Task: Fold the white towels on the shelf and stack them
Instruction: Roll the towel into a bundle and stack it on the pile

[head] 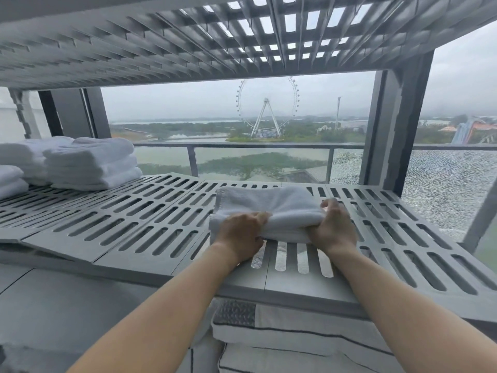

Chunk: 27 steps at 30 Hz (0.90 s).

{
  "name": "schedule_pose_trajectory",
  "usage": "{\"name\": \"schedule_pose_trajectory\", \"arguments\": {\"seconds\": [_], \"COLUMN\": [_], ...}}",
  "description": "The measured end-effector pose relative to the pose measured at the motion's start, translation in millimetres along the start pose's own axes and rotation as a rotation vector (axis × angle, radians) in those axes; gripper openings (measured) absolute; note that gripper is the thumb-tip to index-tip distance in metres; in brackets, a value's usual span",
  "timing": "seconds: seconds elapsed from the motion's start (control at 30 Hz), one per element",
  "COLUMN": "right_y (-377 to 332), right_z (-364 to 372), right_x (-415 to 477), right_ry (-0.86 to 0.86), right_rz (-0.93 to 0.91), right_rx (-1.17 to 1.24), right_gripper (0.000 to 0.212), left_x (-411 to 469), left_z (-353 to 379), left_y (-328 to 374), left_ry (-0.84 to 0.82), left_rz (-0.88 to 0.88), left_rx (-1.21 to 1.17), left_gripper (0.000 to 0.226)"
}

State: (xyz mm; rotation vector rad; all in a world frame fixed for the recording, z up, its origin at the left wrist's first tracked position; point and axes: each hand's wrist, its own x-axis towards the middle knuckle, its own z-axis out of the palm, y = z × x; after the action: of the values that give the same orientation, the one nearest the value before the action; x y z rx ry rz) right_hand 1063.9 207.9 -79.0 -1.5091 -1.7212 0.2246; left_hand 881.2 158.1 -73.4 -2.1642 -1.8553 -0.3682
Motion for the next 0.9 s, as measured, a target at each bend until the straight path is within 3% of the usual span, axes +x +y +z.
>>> {"name": "schedule_pose_trajectory", "arguments": {"seconds": [0.17,0.4,0.6,0.9], "right_y": [2.3,10.3,10.4,3.1], "right_z": [-0.4,-9.7,-7.5,-1.2], "right_x": [0.1,-7.5,-6.7,-8.9], "right_ry": [-0.033,-0.241,-0.149,-0.033], "right_rz": [-0.058,-0.060,-0.041,-0.093], "right_rx": [0.094,0.344,0.329,0.154], "right_gripper": [0.046,0.067,0.045,0.045], "left_x": [2.0,2.1,-2.9,-5.4], "left_z": [1.5,6.4,12.1,9.2], "left_y": [-4.2,-11.5,-16.0,-13.2], "left_ry": [0.006,0.104,0.257,0.179], "left_rz": [-0.033,-0.052,-0.014,-0.064], "left_rx": [0.008,-0.077,-0.120,-0.133], "left_gripper": [0.051,0.062,0.062,0.057]}}
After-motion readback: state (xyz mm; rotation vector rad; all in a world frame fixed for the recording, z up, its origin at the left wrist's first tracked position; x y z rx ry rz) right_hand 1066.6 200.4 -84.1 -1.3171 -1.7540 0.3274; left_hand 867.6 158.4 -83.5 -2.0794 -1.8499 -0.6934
